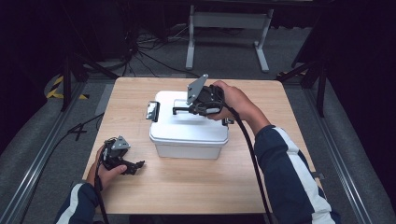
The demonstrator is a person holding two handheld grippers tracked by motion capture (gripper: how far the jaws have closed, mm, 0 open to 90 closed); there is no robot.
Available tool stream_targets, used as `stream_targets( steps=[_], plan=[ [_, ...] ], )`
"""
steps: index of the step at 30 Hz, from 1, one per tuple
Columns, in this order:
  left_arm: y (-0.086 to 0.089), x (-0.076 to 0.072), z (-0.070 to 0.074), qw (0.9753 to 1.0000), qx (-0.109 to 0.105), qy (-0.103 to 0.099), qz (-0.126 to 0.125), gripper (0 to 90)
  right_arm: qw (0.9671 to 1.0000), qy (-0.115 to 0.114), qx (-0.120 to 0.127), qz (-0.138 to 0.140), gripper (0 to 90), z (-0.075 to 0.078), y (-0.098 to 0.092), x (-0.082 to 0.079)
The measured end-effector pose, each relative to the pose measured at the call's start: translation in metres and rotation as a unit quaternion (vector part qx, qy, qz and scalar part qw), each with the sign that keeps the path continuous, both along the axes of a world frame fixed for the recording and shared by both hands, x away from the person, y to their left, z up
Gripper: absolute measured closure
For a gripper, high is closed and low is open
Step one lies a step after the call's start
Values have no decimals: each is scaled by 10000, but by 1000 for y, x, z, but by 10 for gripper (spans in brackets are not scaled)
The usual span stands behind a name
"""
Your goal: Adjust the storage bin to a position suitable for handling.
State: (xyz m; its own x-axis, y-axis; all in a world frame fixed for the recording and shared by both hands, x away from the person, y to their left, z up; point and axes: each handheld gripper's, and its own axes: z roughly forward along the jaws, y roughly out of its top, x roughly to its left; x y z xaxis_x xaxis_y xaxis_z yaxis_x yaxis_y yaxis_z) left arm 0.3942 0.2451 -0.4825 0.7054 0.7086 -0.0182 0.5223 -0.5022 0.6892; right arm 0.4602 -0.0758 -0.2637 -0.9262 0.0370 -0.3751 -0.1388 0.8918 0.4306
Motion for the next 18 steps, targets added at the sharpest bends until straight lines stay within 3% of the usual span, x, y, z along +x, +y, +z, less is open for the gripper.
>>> stream_targets(
  steps=[6, 18],
  plan=[
    [0, 0, 0, 10000, -6, -7, 4, 2, 9999, -122, 6, -53, 847, 7, -10, 0],
    [0, 0, 0, 10000, 24, 13, -10, 2, 9993, -215, 253, -192, 847, 21, -39, -5]
  ],
)
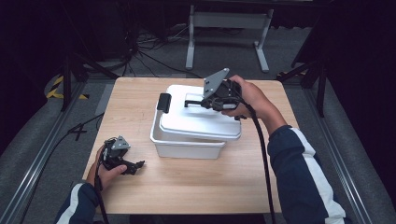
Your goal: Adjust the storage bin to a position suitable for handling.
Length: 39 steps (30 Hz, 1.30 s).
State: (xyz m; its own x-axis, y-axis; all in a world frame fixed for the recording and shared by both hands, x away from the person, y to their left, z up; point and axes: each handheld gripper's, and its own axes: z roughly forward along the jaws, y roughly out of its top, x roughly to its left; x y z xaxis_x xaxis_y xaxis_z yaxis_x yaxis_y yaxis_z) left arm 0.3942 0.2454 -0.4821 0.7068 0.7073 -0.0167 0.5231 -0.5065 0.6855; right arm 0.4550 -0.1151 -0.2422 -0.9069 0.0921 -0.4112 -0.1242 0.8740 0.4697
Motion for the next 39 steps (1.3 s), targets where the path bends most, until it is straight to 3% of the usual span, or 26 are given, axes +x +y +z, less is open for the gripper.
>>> stream_targets(
  steps=[13, 24, 39],
  plan=[
    [0, 0, 0, 10000, -5, 1, 5, 2, 9997, -114, 102, -209, 848, 10, -38, -10],
    [0, 0, 0, 10000, -5, 2, 5, 2, 9975, -205, 266, -617, 848, 15, -95, -18],
    [0, 0, -1, 10000, -18, 16, 15, 2, 9937, -209, 352, -1043, 847, 17, -150, -25]
  ],
)
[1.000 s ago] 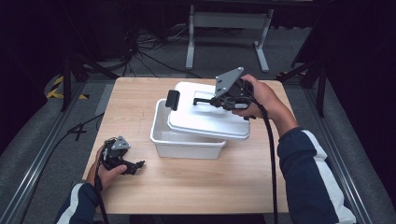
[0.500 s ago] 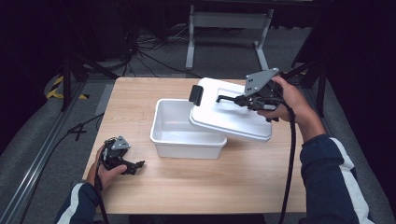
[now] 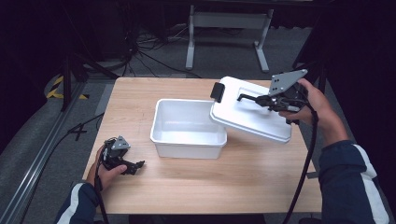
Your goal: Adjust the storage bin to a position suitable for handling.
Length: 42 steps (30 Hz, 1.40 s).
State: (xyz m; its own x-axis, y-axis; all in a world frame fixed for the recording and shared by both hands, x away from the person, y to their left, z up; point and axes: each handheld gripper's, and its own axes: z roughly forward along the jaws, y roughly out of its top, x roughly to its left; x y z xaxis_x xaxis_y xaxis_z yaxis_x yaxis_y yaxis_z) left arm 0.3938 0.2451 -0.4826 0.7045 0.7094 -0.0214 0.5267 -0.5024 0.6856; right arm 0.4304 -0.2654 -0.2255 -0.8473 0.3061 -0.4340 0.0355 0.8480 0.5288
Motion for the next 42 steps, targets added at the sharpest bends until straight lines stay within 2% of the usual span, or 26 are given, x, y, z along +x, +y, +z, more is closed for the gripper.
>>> stream_targets(
  steps=[2, 12, 13, 19, 21, 27, 33, 42],
  plan=[
    [0, 0, 0, 10000, 1, 0, -1, 2, 9999, 14, -15, -122, 847, -1, -12, -1],
    [0, 0, 0, 10000, 3, 1, -1, 2, 9991, 21, -3, -419, 847, -7, -42, -2],
    [0, 0, 0, 10000, 1, 2, 0, 2, 9986, -1, -26, -534, 847, -9, -49, -3],
    [0, 0, 0, 10000, -1, 1, 1, 2, 9981, 73, 46, -617, 847, -17, -61, -3],
    [0, 0, 0, 10000, 2, 2, 1, 2, 9979, 105, 105, -637, 847, -22, -65, -2],
    [0, 0, 0, 10000, 2, 2, 3, 2, 9970, 228, 33, -741, 847, -44, -69, 3],
    [0, 0, 0, 10000, 1, 0, 4, 2, 9964, 376, -75, -757, 847, -65, -67, 10],
    [0, 0, 0, 10000, 1, 1, 3, 2, 9936, 573, -119, -970, 848, -99, -64, 28]
  ],
)
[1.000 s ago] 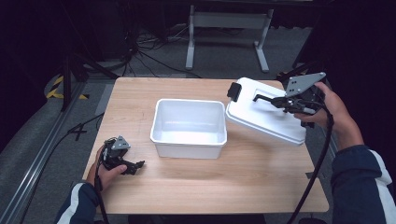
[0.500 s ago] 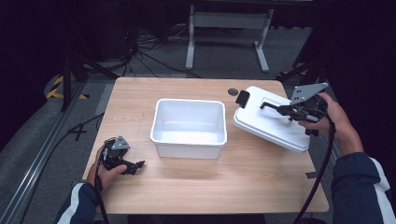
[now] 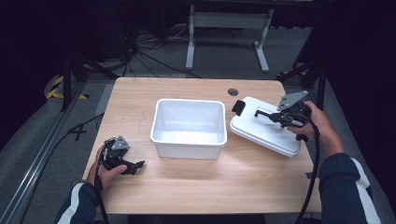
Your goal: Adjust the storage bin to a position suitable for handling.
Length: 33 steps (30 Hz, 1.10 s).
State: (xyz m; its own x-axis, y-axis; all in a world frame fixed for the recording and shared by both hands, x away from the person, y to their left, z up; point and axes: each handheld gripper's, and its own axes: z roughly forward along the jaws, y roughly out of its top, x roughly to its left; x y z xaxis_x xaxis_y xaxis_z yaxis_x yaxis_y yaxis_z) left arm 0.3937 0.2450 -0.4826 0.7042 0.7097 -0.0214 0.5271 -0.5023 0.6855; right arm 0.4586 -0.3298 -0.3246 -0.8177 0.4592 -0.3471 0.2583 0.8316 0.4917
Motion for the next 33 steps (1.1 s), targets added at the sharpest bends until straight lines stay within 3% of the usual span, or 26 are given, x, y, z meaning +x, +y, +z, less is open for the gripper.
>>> stream_targets(
  steps=[16, 33],
  plan=[
    [0, 0, 0, 10000, -4, 3, 0, 1, 9995, 294, -12, -119, 847, -44, 12, 18],
    [0, 0, 0, 10000, -7, 3, 4, 1, 9983, 460, 17, -356, 846, -63, 11, 28]
  ],
)
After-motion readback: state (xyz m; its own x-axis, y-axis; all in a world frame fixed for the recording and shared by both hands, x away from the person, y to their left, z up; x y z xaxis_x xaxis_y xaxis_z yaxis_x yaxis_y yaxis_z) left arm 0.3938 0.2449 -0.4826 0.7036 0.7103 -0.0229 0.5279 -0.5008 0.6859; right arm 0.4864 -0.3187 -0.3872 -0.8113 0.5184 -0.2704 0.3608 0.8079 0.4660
